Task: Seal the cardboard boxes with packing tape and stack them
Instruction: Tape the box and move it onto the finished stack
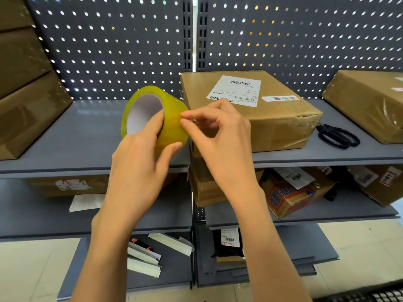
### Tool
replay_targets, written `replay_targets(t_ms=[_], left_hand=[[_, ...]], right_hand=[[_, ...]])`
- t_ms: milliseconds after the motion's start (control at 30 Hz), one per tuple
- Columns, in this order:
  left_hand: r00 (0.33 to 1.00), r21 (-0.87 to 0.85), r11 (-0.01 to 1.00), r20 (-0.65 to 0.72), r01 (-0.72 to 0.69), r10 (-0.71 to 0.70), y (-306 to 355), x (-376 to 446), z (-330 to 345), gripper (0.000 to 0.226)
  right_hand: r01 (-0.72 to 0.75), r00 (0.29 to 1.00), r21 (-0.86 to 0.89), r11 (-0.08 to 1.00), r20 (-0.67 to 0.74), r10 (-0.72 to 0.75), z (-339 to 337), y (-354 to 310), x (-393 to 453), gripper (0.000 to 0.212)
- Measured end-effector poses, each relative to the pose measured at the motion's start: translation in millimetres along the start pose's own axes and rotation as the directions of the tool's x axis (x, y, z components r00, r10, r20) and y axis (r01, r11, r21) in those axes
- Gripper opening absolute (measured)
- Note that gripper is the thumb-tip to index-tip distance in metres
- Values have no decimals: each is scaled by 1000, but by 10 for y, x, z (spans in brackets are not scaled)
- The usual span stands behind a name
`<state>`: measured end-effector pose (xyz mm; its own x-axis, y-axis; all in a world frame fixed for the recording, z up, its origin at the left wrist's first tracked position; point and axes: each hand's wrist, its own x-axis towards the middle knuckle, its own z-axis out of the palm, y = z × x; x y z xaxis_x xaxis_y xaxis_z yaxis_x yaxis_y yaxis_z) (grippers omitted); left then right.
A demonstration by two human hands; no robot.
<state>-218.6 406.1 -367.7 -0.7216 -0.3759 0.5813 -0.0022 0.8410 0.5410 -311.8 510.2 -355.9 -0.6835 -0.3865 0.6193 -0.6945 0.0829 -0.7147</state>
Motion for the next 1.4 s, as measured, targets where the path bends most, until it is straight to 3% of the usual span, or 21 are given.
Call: replay_targets(t_ms=[367, 733, 900, 1100, 1300, 1400], left_hand=[[1000, 50, 998, -16, -25, 25, 24, -26, -15, 43], [1000, 47, 999, -29, -1, 2, 57, -32, 8, 42], [996, -19, 996, -21, 83, -84, -65, -21, -16, 43], [993, -339, 933, 21, 119, -119, -98, -20, -83, 32], [994, -336, 936, 19, 110, -110, -71, -12, -96, 33], [996, -304, 949, 26, 85, -81, -63, -16, -96, 27]], right_hand=[[-160, 987, 294, 942, 69, 146, 8, -42, -47, 2], [102, 995, 82, 991, 9, -103, 18, -118, -92, 10], [62, 996, 340, 938, 43, -81, -14, -234, -135, 9], [-24, 982, 126, 992, 188, 0, 29, -49, -80, 29], [198, 980, -119, 973, 52, -193, 54, -39, -98, 33], [211, 976, -119, 970, 85, -202, 61, -46, -98, 31]])
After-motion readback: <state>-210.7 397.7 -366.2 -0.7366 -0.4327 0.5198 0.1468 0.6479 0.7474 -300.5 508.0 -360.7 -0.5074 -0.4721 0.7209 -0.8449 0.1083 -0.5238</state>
